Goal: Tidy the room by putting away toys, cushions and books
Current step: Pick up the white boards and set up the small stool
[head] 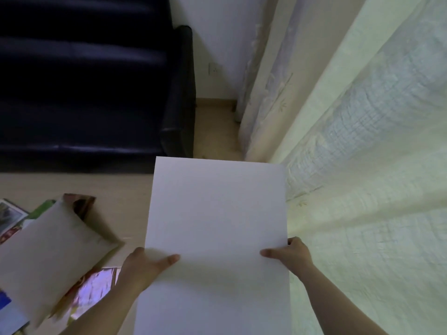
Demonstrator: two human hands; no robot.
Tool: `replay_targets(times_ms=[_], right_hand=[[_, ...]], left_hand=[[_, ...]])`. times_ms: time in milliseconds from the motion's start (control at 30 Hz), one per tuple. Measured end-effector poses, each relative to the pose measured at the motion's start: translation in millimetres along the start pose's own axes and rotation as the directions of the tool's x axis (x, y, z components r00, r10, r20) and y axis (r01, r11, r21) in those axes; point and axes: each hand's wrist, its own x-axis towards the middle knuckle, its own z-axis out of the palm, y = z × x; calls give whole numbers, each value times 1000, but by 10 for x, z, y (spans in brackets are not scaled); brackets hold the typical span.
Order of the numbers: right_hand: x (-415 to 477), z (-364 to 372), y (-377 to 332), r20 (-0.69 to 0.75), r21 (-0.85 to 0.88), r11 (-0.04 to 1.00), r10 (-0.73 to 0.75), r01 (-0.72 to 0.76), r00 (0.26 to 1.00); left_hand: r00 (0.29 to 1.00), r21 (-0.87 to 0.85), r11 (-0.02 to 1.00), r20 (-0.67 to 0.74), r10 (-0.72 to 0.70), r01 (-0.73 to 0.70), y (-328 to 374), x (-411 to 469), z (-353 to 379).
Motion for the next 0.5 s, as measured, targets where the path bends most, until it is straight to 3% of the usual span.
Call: replay_targets(times_ms=[500], right_hand=[[1543,232,-280,-5,-28,1000,6,-6,1000]], left_hand=[[997,-126,990,42,-61,66,817,1184,343]])
